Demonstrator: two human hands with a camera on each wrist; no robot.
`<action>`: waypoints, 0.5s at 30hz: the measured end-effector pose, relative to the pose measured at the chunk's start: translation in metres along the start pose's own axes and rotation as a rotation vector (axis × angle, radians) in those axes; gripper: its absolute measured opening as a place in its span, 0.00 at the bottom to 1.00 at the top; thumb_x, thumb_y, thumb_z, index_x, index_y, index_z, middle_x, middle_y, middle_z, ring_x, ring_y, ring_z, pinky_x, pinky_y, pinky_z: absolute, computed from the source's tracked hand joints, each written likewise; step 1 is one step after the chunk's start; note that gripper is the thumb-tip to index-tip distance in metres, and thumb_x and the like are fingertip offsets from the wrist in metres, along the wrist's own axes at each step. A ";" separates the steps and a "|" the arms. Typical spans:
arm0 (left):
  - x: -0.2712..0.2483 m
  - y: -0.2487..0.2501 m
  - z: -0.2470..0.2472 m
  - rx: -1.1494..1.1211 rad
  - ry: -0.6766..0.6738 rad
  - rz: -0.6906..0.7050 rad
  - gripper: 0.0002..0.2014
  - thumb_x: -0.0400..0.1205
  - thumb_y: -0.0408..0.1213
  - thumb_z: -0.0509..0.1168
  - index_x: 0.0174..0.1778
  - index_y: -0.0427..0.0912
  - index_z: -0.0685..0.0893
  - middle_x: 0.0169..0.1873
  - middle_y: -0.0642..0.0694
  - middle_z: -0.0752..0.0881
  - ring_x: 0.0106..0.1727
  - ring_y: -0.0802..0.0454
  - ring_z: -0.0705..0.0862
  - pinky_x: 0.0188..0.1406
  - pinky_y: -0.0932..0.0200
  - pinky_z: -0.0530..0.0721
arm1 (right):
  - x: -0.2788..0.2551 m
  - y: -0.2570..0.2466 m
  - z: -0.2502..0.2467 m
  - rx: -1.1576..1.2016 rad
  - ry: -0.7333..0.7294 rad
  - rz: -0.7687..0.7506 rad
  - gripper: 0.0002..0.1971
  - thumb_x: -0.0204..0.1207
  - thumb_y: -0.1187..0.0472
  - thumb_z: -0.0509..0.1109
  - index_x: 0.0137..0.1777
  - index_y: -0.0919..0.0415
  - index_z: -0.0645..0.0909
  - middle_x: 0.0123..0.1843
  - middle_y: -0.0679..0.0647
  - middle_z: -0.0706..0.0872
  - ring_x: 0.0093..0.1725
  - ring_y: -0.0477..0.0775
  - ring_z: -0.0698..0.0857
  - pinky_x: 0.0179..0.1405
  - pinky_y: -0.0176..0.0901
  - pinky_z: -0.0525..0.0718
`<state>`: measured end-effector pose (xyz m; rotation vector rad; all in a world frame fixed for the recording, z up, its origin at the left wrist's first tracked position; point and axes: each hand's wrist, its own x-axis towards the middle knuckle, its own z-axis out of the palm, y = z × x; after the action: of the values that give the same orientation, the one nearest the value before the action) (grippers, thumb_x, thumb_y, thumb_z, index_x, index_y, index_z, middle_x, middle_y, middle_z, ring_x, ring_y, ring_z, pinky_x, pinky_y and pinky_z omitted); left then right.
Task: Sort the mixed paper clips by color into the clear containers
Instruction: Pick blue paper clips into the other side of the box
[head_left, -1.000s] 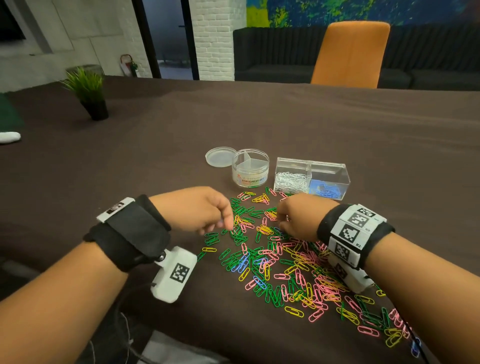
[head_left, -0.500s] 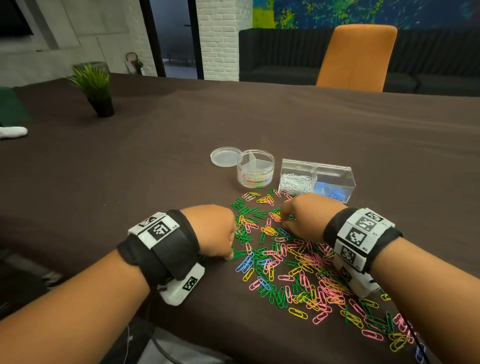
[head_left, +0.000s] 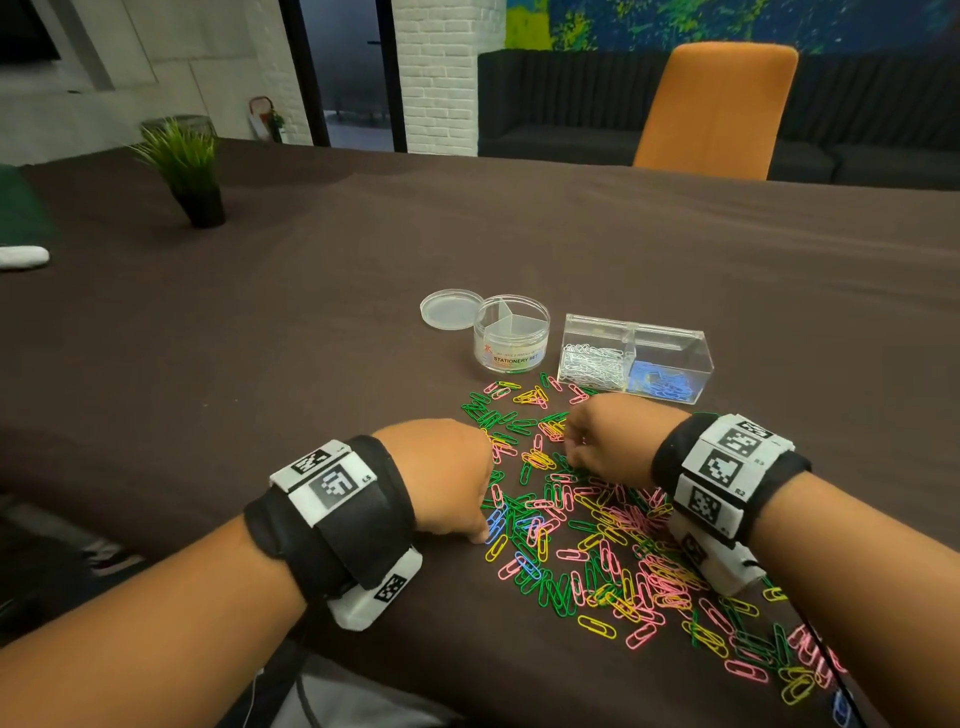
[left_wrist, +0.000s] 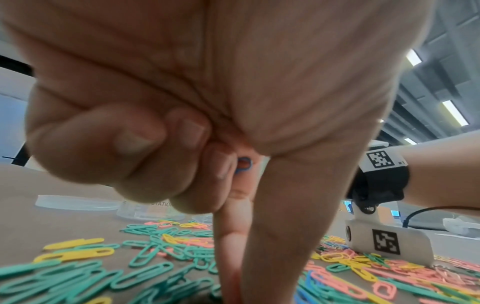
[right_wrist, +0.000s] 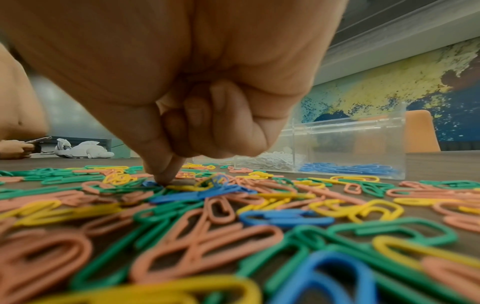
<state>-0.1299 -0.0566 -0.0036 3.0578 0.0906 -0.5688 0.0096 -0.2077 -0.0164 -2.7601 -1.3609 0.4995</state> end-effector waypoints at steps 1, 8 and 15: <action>0.001 0.000 0.000 0.011 0.000 0.004 0.12 0.76 0.50 0.74 0.42 0.43 0.89 0.31 0.51 0.84 0.40 0.48 0.85 0.41 0.56 0.83 | 0.000 0.001 0.000 0.005 0.010 0.000 0.08 0.82 0.57 0.66 0.52 0.54 0.87 0.44 0.46 0.86 0.45 0.50 0.84 0.43 0.40 0.80; 0.000 -0.012 0.000 -0.087 -0.033 0.021 0.05 0.76 0.39 0.66 0.38 0.43 0.84 0.31 0.48 0.83 0.31 0.53 0.77 0.32 0.60 0.76 | 0.000 0.003 0.002 -0.014 0.030 -0.006 0.03 0.77 0.55 0.72 0.49 0.50 0.85 0.40 0.42 0.81 0.43 0.47 0.81 0.39 0.38 0.77; 0.006 -0.037 -0.005 -1.324 -0.046 0.037 0.07 0.62 0.28 0.56 0.30 0.44 0.70 0.28 0.45 0.76 0.25 0.51 0.77 0.15 0.65 0.74 | -0.002 0.001 0.003 -0.070 -0.026 -0.016 0.06 0.78 0.57 0.67 0.48 0.57 0.83 0.45 0.52 0.87 0.43 0.54 0.83 0.43 0.44 0.84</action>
<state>-0.1247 -0.0187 -0.0014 1.7522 0.2714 -0.3382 0.0077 -0.2105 -0.0190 -2.8050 -1.4322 0.4988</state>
